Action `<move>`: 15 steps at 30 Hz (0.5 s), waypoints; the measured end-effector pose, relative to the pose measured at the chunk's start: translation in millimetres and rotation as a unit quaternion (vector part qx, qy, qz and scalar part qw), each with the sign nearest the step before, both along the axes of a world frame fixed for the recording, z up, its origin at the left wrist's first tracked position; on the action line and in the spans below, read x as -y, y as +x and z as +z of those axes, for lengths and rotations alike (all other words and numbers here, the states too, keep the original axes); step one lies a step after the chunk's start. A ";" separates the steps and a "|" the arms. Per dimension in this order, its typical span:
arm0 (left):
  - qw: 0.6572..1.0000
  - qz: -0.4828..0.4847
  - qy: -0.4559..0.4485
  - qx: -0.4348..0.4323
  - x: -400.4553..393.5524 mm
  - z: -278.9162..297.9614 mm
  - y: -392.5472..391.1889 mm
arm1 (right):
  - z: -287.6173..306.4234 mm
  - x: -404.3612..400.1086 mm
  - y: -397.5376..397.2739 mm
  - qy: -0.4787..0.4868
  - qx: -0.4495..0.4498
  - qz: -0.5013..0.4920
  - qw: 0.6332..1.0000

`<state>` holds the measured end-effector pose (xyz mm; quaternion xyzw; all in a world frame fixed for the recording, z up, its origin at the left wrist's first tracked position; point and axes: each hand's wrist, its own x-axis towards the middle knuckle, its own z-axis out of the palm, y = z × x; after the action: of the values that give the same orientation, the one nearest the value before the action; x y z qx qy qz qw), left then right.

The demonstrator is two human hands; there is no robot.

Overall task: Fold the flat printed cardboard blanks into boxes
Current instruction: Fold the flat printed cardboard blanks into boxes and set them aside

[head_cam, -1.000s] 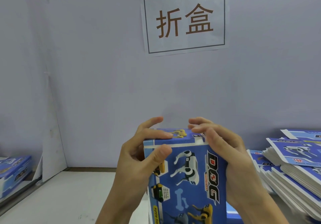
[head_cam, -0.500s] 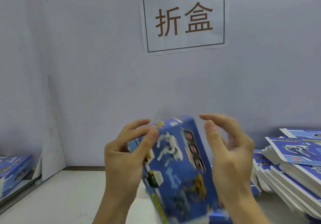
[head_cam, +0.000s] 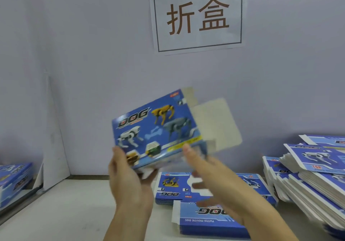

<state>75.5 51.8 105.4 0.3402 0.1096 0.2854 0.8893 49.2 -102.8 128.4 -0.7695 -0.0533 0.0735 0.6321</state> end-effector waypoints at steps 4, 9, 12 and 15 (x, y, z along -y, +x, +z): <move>0.964 -0.229 0.132 -0.014 25.9 -7.8 -3.3 | -4.4 12.2 15.3 0.291 0.114 -0.128 0.941; 0.929 -0.183 0.314 -0.068 20.3 -15.1 -1.9 | -13.7 47.3 24.8 0.253 0.192 -0.146 0.937; 0.928 -0.105 0.357 -0.016 2.8 -12.9 0.6 | -20.5 55.9 28.2 0.112 0.176 -0.056 0.976; 0.925 -0.166 0.332 0.083 -7.3 -10.3 1.2 | -28.2 50.0 28.8 0.021 0.143 0.050 0.988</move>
<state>76.6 59.1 95.1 0.6042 -0.1238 0.1807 0.7661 78.0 -152.8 100.1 -0.7551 -0.1835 -0.0071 0.6294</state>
